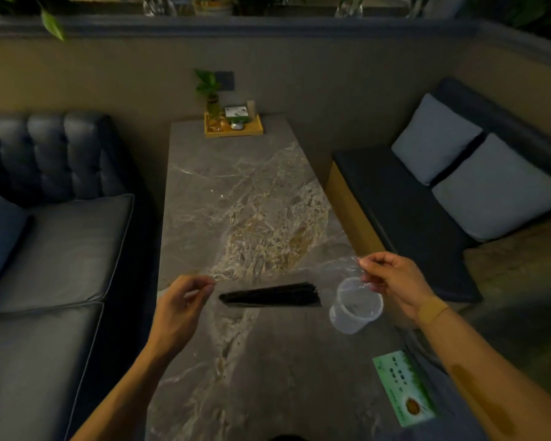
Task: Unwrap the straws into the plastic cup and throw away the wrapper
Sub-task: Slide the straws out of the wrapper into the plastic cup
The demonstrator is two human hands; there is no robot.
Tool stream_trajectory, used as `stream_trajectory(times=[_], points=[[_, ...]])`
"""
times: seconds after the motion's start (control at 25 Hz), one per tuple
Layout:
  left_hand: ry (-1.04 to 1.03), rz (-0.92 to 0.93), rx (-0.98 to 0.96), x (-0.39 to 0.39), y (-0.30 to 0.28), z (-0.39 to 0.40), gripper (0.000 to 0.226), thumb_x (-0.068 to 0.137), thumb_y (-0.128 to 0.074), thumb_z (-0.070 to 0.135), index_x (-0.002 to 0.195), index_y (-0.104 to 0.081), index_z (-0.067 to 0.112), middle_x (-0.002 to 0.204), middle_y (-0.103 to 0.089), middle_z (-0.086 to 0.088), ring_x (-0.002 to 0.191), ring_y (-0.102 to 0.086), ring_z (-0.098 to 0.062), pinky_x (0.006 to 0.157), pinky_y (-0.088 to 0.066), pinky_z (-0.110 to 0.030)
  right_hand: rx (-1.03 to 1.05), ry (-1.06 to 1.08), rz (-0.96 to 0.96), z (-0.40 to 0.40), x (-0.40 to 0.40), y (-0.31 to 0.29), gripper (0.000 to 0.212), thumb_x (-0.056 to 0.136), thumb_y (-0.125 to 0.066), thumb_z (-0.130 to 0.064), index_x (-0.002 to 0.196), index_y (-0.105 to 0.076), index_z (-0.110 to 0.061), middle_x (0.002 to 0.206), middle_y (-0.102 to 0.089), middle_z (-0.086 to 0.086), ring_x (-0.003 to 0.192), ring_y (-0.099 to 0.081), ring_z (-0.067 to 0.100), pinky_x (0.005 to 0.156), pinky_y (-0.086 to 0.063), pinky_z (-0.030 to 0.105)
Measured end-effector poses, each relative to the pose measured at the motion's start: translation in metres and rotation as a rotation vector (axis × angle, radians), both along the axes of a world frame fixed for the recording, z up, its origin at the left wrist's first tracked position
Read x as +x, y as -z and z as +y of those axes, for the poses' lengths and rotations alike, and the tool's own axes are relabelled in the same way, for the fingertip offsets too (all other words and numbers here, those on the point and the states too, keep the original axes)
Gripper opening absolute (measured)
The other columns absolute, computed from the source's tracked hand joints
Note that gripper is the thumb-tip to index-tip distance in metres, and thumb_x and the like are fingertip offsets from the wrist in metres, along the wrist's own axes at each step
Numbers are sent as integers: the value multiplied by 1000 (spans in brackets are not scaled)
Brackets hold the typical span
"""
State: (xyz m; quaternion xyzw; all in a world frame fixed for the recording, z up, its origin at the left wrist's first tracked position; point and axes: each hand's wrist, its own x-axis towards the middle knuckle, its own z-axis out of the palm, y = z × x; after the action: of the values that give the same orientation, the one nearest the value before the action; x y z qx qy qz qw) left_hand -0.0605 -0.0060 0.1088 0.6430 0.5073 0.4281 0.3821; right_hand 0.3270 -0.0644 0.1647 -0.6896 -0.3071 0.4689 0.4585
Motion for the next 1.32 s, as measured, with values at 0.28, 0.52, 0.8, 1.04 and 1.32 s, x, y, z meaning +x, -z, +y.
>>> stream_trajectory(times=[0.28,0.52,0.8,1.04,1.32], points=[[6,146,95,27,-30,-16,25,86,-68,15,88,-68,40,96,-70,4,85,-68,-4,76,-54,-20,6,34,92,-12,23,26,10,88,-66,-13,96,-68,-8,83,-69,4,69,-67,12,63,-51,25],[19,280,191,53,-60,-16,27,86,-68,12,87,-67,39,96,-67,17,86,-64,0,73,-44,-3,22,33,173,-15,37,31,10,91,-63,-12,99,-65,-8,90,-66,7,77,-63,18,73,-49,32],[10,358,220,78,-86,-9,16,86,-69,10,87,-70,26,91,-68,14,81,-62,2,66,-42,-3,10,34,222,-11,52,40,6,91,-62,-13,96,-64,-11,90,-65,9,79,-62,19,78,-50,38],[27,395,249,92,-99,-6,21,85,-70,11,85,-69,32,90,-68,13,80,-62,-1,66,-42,-4,0,49,269,-13,57,53,2,91,-63,-14,92,-64,-13,88,-66,6,77,-63,17,73,-51,34],[54,434,270,104,-107,0,30,86,-70,16,83,-65,45,93,-68,16,79,-63,-2,66,-41,-2,-27,90,329,-17,59,68,3,90,-64,-14,93,-64,-13,86,-66,4,74,-63,16,69,-50,32]])
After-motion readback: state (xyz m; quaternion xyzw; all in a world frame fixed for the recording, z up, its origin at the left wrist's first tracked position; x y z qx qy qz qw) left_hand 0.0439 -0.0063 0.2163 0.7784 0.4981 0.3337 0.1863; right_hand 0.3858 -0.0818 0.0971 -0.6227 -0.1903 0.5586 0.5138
